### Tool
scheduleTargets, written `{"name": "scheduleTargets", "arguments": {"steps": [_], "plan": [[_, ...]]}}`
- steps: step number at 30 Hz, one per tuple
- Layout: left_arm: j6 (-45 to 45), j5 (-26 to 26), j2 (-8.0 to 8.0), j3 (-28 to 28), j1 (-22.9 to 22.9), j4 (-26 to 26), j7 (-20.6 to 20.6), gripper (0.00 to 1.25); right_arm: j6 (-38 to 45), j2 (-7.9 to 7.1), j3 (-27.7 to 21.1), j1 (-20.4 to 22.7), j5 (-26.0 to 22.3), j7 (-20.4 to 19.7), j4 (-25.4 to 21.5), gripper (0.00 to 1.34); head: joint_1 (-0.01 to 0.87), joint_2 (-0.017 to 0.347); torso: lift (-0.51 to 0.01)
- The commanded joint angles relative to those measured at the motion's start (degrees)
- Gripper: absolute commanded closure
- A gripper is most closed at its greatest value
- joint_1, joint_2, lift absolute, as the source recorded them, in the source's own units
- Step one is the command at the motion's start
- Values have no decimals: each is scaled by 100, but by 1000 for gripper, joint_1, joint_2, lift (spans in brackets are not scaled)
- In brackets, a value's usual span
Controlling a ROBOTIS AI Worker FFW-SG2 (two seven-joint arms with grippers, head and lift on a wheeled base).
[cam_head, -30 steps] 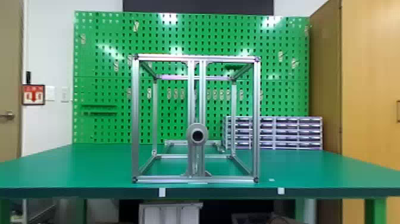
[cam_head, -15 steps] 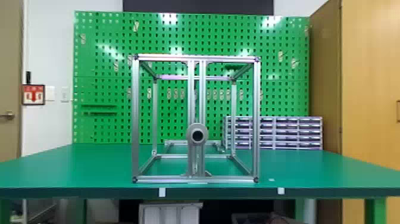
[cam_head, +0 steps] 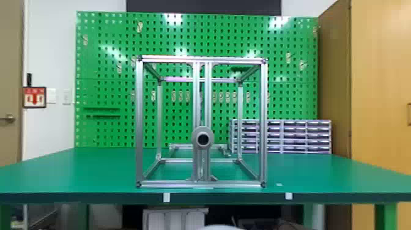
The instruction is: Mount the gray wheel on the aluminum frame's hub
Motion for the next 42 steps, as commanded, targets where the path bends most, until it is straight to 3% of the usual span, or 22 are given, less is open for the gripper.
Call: {"name": "scheduleTargets", "arguments": {"steps": [1, 14, 23, 36, 42], "plan": [[2, 0, 0, 9, 17, 0, 0, 121, 493, -18, 23, -203, -261, -198, -357, 1162, -5, 6, -499], [2, 0, 9, 26, 43, 0, 0, 121, 1978, -18, 102, -915, -788, -734, -1253, 1164, -5, 6, -499], [55, 0, 27, -18, 52, 0, 0, 121, 2813, 9, 58, -1487, -1491, -1332, -1772, 1164, -5, 6, -499], [152, 0, 114, -115, 87, 0, 0, 121, 3419, 193, 58, -2357, -2537, -2281, -1921, 1170, -5, 6, -499], [187, 0, 150, -150, 87, 0, 0, 121, 3543, 225, 49, -2682, -2730, -2422, -1921, 1171, -5, 6, -499]]}}
